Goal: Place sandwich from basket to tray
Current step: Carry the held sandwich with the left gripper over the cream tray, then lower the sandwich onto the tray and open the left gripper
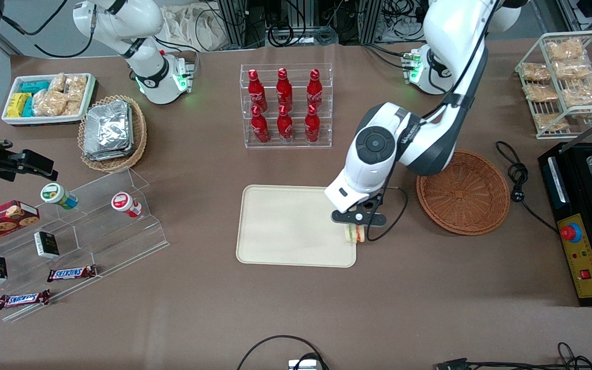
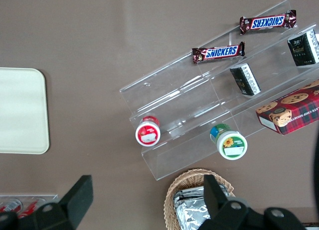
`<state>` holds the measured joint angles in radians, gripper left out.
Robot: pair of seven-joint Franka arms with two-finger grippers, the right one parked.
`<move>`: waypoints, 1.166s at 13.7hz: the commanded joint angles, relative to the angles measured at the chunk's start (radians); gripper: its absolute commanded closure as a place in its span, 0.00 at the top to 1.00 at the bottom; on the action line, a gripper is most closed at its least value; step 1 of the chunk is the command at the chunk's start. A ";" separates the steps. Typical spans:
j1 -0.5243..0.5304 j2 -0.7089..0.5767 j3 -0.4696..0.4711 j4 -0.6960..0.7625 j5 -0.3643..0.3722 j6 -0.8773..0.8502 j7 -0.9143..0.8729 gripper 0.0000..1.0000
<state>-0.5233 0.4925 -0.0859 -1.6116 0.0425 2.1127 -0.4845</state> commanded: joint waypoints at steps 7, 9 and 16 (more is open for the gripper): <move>-0.032 0.155 -0.017 0.041 0.005 0.107 -0.002 0.22; -0.032 0.166 -0.017 0.041 0.008 0.109 0.000 0.22; -0.049 0.225 -0.015 0.042 0.013 0.177 -0.011 0.29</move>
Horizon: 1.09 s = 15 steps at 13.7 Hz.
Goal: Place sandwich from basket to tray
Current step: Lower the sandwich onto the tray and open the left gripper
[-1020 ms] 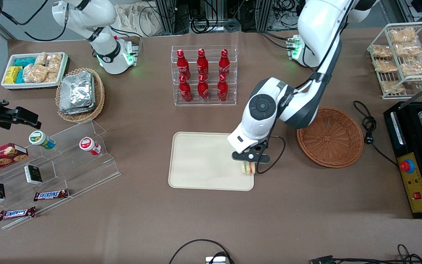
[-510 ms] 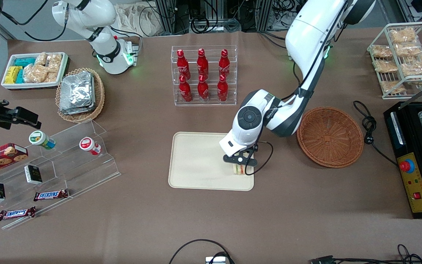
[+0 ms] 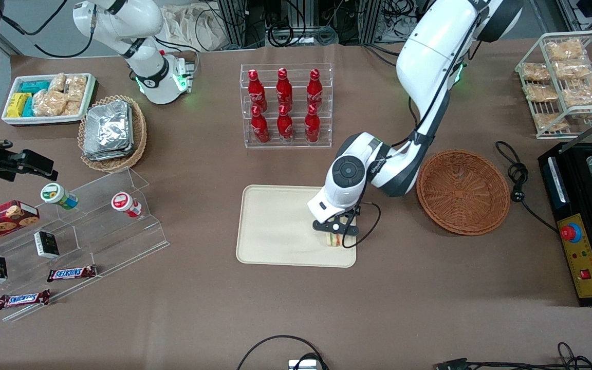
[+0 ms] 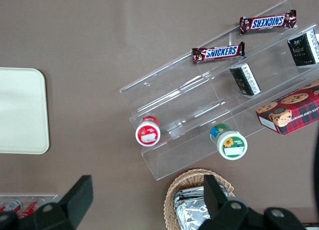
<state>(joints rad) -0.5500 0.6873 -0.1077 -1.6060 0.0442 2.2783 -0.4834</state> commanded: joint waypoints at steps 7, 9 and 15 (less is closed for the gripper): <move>-0.028 0.040 0.006 0.034 0.011 0.052 -0.049 1.00; -0.027 0.035 0.006 0.037 0.013 0.052 -0.107 1.00; -0.007 -0.046 0.020 0.095 0.011 -0.063 -0.240 1.00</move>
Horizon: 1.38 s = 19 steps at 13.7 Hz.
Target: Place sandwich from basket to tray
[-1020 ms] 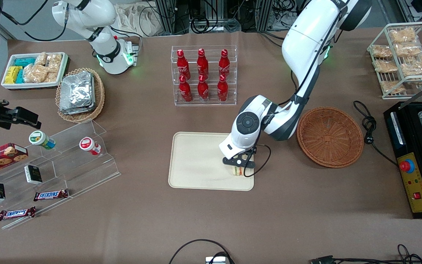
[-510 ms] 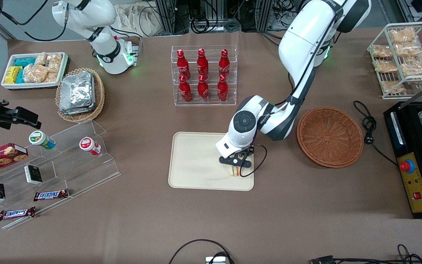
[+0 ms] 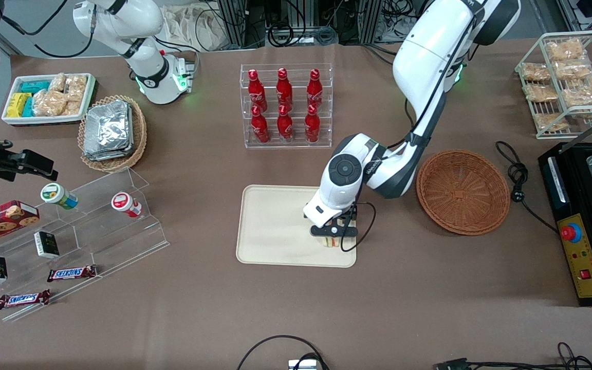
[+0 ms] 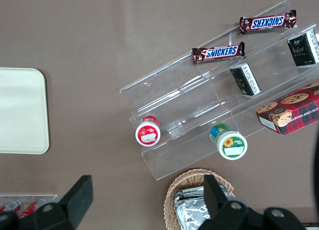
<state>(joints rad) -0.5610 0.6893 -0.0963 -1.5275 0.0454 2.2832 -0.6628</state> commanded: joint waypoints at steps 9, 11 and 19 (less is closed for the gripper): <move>0.036 -0.267 0.219 0.032 0.013 -0.337 -0.052 1.00; 0.038 -0.292 0.263 0.032 0.013 -0.355 -0.035 1.00; 0.039 -0.367 0.395 0.050 -0.007 -0.444 0.130 1.00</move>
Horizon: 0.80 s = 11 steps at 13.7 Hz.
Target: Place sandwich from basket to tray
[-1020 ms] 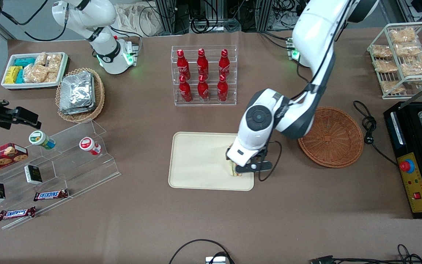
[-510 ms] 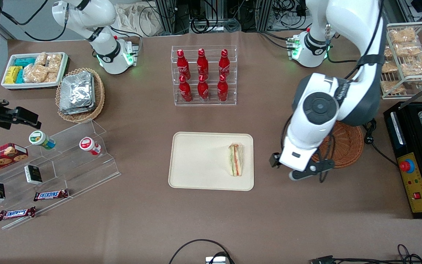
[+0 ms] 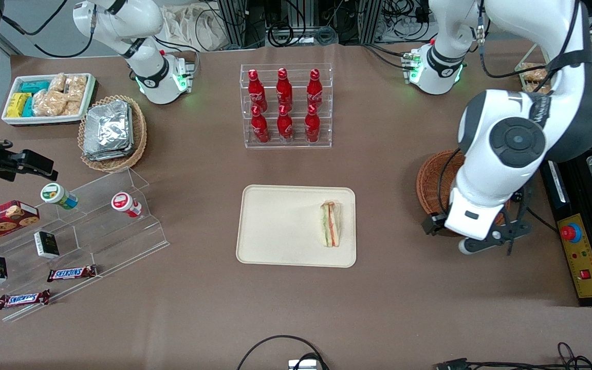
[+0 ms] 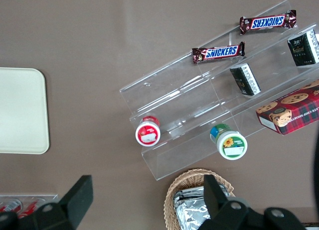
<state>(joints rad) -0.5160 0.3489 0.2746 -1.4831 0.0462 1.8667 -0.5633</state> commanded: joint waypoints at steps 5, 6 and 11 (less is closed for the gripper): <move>0.123 -0.082 -0.050 -0.005 -0.011 -0.041 0.037 1.00; 0.176 -0.091 -0.102 -0.006 -0.009 -0.053 0.063 1.00; 0.388 -0.165 -0.257 -0.008 -0.008 -0.144 0.293 1.00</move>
<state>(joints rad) -0.2042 0.2315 0.0764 -1.4827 0.0438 1.7633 -0.3701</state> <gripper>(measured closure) 0.000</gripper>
